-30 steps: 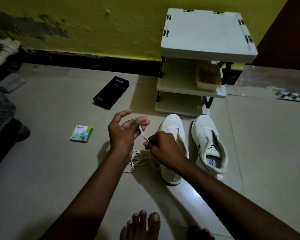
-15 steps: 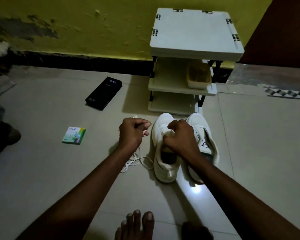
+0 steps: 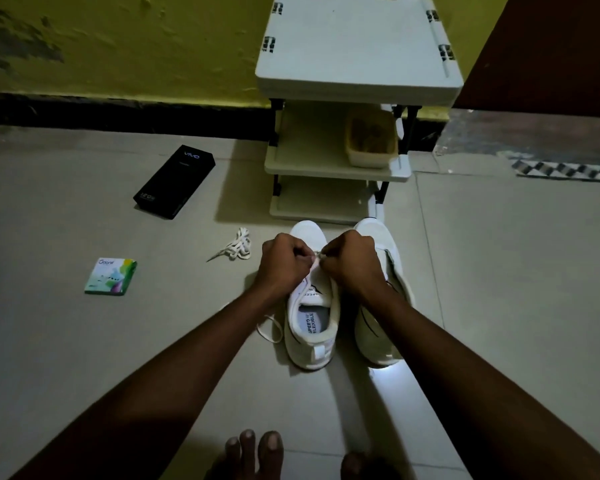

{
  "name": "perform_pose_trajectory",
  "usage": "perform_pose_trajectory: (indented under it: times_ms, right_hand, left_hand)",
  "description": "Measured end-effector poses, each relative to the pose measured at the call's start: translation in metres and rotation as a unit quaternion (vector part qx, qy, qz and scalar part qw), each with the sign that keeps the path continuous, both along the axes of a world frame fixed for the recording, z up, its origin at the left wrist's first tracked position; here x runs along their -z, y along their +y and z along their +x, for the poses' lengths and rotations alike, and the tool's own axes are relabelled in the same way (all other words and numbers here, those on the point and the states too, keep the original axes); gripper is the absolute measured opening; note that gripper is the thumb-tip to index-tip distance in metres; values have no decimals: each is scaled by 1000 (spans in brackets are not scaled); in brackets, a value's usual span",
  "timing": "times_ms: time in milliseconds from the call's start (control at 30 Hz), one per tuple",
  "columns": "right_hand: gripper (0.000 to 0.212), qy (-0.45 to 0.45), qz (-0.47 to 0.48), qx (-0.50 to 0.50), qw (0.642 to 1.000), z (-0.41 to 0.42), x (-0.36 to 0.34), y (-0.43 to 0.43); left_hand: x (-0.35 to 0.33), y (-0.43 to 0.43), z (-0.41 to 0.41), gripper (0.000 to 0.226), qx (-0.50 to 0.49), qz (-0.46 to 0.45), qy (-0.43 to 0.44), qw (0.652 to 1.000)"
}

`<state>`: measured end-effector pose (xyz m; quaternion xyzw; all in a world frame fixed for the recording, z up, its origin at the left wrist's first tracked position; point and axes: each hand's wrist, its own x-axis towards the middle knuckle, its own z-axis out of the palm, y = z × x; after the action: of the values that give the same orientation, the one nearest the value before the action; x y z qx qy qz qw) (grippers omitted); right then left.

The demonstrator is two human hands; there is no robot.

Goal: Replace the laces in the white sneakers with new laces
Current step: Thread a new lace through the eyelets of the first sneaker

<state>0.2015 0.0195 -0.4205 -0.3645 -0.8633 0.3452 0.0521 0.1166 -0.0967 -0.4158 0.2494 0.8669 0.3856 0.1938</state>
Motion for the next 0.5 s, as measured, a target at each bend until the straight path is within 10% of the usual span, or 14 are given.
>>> perform_pose_trajectory:
  times_ms: [500]
  right_hand:
    - [25, 31, -49, 34, 998, 1, 3, 4]
  left_hand:
    - [8, -1, 16, 14, 18, -19, 96, 995]
